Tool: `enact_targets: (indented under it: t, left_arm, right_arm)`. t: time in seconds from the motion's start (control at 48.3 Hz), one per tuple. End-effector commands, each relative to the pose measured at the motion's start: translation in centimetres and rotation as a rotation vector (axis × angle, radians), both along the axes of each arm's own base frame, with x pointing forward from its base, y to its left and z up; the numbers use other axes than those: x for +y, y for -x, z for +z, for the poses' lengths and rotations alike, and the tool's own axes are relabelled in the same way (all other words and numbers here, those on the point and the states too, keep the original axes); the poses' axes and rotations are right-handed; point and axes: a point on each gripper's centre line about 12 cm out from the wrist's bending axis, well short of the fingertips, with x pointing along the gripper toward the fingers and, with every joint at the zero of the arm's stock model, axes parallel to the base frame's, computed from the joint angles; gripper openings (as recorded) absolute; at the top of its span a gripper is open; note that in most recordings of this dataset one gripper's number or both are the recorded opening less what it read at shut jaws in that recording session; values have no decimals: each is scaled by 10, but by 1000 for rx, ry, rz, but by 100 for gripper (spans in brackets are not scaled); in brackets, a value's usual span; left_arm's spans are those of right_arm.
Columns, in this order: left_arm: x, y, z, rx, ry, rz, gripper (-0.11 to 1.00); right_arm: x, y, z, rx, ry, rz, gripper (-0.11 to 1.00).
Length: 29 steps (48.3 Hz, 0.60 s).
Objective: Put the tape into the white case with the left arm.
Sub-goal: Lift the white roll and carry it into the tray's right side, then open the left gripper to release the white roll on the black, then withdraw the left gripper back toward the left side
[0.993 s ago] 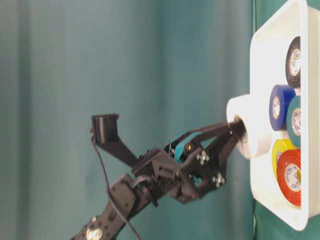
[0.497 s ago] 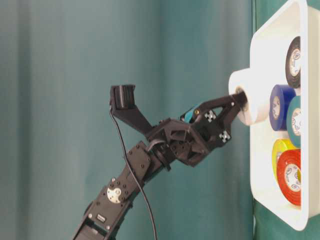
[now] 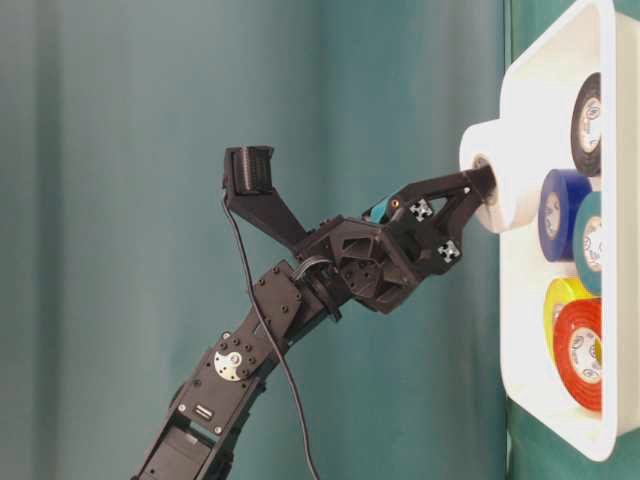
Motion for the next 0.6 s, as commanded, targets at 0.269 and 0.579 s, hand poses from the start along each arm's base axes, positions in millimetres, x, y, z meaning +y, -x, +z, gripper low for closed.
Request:
enact_targets:
  t: [0.269,0.579]
  left_arm:
    - [1,0,21,-47,-9,8,94]
    - [-5,21,31,-50,-6,10,98]
  right_arm:
    - [0,-2,4,-12,0,-1,-9]
    - [0,-2,4,-12,-1,-1,-9]
